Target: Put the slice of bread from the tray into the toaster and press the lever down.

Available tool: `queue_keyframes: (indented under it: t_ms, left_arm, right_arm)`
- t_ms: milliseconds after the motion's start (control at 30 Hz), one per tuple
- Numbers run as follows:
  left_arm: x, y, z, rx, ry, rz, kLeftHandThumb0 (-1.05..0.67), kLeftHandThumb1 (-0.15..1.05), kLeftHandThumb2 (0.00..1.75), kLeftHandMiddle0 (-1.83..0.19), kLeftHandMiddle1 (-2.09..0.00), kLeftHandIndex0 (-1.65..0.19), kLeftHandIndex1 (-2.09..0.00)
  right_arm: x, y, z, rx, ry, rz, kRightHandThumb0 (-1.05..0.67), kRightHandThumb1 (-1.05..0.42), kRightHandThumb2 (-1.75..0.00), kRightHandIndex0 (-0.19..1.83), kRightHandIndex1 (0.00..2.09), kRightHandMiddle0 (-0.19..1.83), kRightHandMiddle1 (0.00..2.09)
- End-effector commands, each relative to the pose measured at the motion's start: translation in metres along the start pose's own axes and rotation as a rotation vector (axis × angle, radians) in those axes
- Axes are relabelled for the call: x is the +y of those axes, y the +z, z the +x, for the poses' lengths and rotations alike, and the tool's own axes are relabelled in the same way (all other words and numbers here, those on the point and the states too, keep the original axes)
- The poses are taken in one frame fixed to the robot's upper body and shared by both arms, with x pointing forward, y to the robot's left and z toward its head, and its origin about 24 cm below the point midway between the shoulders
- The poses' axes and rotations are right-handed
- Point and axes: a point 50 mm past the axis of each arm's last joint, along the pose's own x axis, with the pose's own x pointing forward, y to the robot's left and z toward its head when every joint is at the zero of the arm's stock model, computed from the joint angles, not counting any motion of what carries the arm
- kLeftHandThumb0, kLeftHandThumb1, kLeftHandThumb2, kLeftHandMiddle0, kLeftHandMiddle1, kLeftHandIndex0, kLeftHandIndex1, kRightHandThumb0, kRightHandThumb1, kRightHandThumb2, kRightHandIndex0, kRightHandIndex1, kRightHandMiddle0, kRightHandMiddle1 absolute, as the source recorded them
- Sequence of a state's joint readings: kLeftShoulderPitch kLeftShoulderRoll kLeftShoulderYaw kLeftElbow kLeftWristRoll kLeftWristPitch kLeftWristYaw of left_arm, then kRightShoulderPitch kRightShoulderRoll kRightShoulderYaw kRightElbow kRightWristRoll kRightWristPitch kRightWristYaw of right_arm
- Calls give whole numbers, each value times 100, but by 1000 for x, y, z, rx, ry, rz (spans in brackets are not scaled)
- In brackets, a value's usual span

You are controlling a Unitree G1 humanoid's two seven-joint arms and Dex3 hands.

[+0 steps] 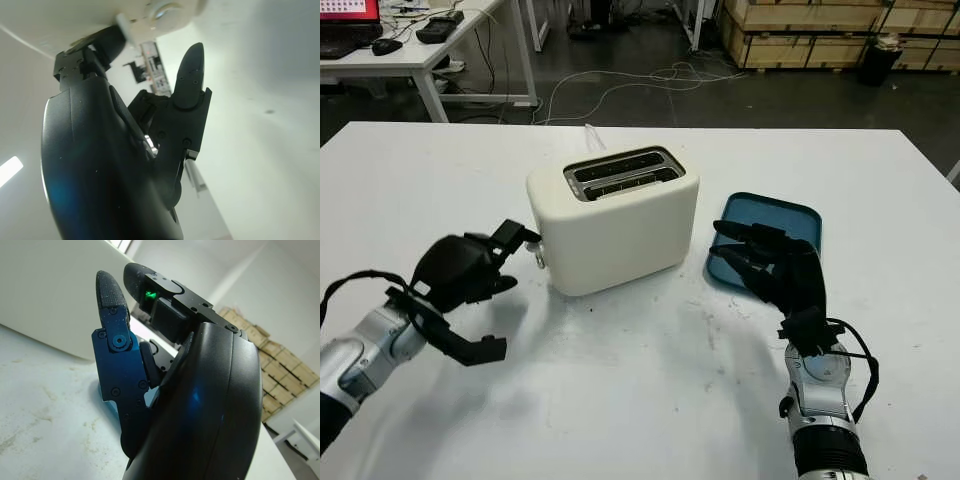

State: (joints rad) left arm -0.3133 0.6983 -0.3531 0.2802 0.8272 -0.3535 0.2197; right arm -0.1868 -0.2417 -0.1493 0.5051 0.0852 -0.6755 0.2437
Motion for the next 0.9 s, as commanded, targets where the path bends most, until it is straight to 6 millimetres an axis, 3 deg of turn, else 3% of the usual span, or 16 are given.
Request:
queue_keyframes:
  t_ms: [0,133,267,867]
  left_arm:
    - [-2,13,3,-75,-14,-22,-22,89,7,-85,-175,-57,-132]
    - [12,13,4,-71,98,-48,-23,91,6,-87,-175,-61,-119]
    - [27,12,5,-62,176,-68,-25,92,16,-84,-175,-60,-107]
    - [54,9,1,-47,313,-51,-23,92,16,-83,-175,-61,-102]
  right_arm:
    - [1,1,2,-10,-6,5,-49,-92,-5,111,27,103,0]
    - [2,1,2,-9,-6,26,-48,-92,-5,112,27,103,0]
    - [4,1,2,-7,0,23,-48,-92,-5,112,27,103,0]
    - [9,1,2,9,23,53,-50,-92,-5,112,28,104,0]
